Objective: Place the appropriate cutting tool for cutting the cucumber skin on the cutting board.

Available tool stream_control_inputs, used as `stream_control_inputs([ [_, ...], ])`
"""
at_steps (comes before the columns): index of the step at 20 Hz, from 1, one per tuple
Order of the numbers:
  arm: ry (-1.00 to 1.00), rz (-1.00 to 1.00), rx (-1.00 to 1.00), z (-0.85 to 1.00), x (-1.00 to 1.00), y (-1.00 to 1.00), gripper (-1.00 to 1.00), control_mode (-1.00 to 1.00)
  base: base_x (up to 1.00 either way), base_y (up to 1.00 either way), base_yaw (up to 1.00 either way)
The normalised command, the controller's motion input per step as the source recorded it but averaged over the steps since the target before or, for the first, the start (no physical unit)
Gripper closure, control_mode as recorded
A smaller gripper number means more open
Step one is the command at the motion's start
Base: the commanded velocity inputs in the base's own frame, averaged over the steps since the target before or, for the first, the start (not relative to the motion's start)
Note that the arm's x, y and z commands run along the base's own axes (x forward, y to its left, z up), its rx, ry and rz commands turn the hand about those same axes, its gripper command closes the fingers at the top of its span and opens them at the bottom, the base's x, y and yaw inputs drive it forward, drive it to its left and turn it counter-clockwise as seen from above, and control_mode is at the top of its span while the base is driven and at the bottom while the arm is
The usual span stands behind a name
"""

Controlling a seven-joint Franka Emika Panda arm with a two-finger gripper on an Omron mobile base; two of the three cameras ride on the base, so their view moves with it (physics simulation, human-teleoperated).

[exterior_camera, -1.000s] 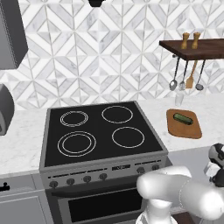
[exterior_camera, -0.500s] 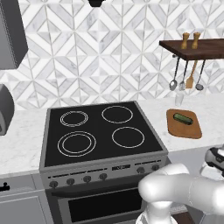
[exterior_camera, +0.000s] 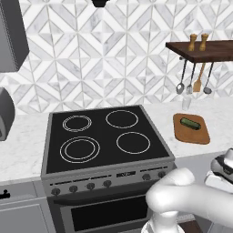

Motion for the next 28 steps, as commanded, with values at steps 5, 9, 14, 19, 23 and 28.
stream_control_inputs([
  [5,0.03,-0.03,-0.02,-0.4,0.0,0.19,1.0,-1.0,0.0,0.0,0.0],
  [9,0.0,-0.01,0.0,-0.18,0.0,0.11,1.0,-1.0,0.0,0.0,0.0],
  [14,-0.01,0.0,0.0,-0.04,-0.05,0.02,1.0,-1.0,0.0,0.0,0.0],
  [19,-0.04,-0.05,0.03,0.09,-0.24,0.09,1.0,-1.0,0.0,0.0,0.0],
  [23,-0.09,-0.06,0.1,0.83,-0.61,0.0,1.0,-1.0,0.0,0.0,0.0],
  [28,-0.08,-0.08,0.08,1.0,-0.38,0.04,1.0,-1.0,0.0,0.0,0.0],
])
